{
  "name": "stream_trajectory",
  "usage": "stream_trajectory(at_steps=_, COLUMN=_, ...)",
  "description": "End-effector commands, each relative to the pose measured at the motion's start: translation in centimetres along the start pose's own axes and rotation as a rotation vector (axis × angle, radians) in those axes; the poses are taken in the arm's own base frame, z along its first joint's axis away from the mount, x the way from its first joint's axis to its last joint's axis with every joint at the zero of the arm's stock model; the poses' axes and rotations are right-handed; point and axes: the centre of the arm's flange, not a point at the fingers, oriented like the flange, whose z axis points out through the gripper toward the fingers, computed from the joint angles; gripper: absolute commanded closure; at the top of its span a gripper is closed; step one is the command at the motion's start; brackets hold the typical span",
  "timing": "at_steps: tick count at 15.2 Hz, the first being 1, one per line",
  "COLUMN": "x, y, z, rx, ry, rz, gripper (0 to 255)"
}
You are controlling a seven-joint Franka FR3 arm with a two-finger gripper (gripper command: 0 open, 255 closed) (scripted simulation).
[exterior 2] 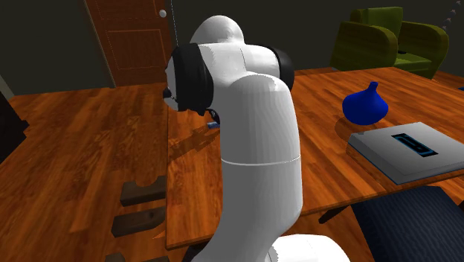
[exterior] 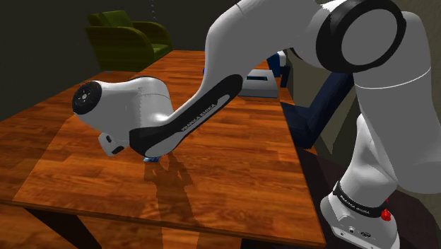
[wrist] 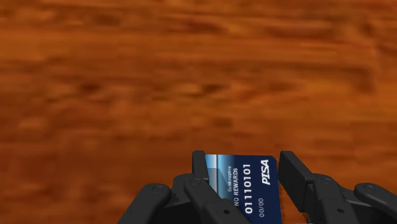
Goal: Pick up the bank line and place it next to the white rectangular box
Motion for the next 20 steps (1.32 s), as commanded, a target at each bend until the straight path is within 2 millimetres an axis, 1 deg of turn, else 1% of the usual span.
stream_trajectory(at_steps=1, x=-0.4, y=0.0, z=-0.7, rx=0.0, ry=0.0, rz=0.0, gripper=255)
stream_trajectory(at_steps=20, x=-6.0, y=0.0, z=-9.1, rx=0.0, ry=0.0, rz=0.0, gripper=255)
